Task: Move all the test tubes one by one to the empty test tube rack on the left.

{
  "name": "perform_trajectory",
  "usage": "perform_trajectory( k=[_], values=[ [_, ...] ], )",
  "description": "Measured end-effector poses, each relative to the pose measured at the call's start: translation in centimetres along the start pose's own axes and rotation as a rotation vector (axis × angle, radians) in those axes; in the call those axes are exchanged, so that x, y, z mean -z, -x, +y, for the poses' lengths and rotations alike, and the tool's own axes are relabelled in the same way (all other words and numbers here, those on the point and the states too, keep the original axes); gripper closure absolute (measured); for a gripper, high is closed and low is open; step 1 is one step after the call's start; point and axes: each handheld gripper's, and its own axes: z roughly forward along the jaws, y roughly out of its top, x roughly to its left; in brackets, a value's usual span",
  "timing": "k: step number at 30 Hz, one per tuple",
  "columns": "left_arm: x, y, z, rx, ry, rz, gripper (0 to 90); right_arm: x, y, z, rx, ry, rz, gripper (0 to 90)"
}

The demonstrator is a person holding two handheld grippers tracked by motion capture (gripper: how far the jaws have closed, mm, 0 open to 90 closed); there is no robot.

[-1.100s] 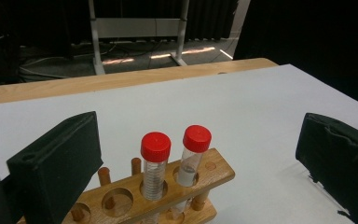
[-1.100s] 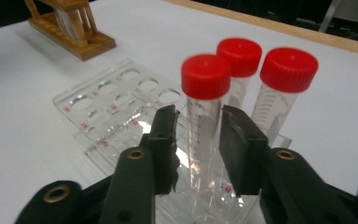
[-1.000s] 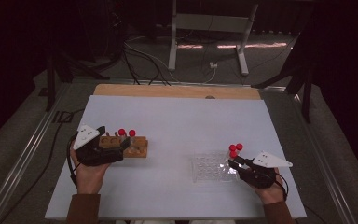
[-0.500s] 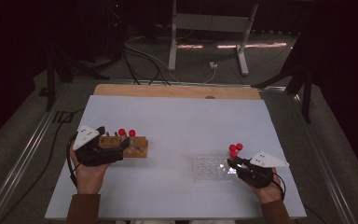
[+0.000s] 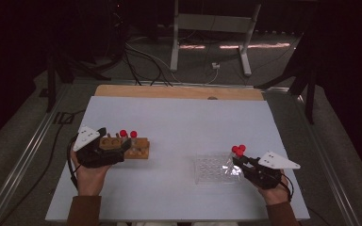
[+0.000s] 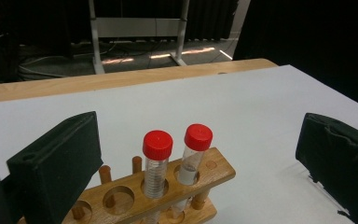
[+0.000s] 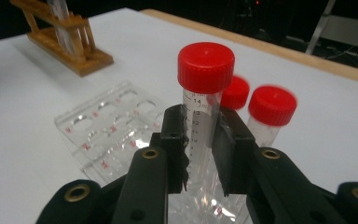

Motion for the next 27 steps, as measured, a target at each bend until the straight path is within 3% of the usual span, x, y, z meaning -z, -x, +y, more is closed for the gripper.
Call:
perform_trajectory(
  k=[8,16,27],
  values=[
    [-0.1,0.2,0.1,0.005,-0.003,-0.006,1.0,0.8,-0.1,1.1,0.013,0.040,0.002,74.6],
    [-0.3,1.2,0.8,-0.003,-0.006,-0.031,1.0,1.3,-0.2,1.9,0.016,0.060,0.012,74.6],
    [-1.4,4.9,2.5,-0.068,-0.022,-0.133,1.4,1.2,-0.7,2.7,-0.012,0.076,0.060,74.6]
  ],
)
